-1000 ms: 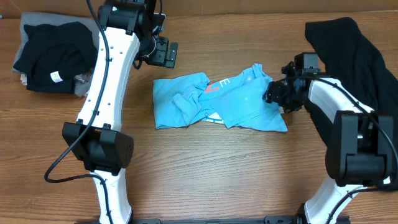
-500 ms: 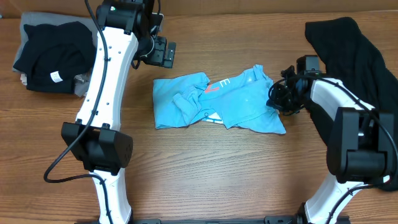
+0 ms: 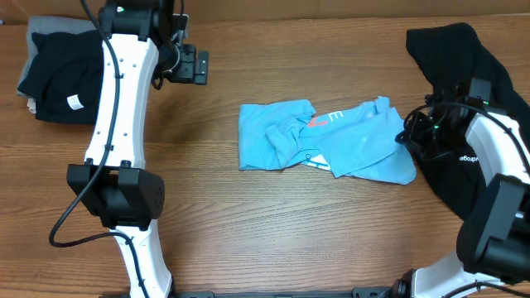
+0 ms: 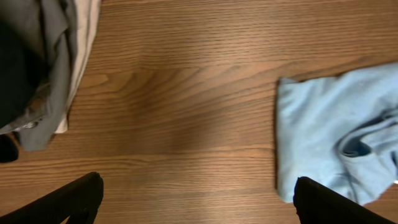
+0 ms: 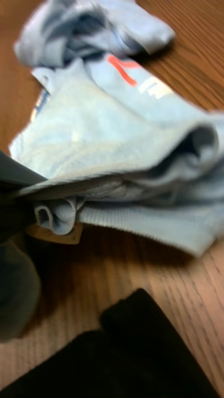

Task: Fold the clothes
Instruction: 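Raise the left gripper away and tuck the right end with the right gripper, then fold the right part of the blue shirt leftward onto itself with the right gripper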

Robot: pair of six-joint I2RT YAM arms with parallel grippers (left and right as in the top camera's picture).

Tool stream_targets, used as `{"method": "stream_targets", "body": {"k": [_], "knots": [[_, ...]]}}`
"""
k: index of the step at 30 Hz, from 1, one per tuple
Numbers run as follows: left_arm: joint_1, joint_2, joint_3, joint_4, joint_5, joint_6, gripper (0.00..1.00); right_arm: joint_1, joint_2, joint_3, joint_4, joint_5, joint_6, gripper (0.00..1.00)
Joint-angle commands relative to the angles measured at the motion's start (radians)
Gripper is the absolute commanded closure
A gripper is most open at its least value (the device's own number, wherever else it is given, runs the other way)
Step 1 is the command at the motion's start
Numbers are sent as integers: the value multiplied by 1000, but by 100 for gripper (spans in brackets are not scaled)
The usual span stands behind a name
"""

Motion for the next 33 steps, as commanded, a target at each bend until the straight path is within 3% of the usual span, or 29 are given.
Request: {"method": "stream_targets", "body": {"k": [1,9,16,21,24,26,29,31,33], "knots": [[13,-1,21,2,-11,20,0,27,-57,51,-14,-55,-47,96],[15,-1,21,3,-11,27,0,284,-96,168,-10,-81,20,96],[21,0,21,17,-11,27,0,646,-87,218,188,51,196,96],[42,4,21,26,-11,27,0,844,-23,218,278,164,238,95],[56,7,21,30,-11,27,0,913,32,218,312,168,247,73],[64,9,21,33,-11,27,0,946,60,218,326,167,245,43],[75,11,21,35,-10,27,0,962,65,219,325,167,240,13],[81,11,21,35,-10,27,0,958,51,234,307,164,240,4],[83,11,21,35,-10,27,0,936,32,272,265,168,240,2]]}}
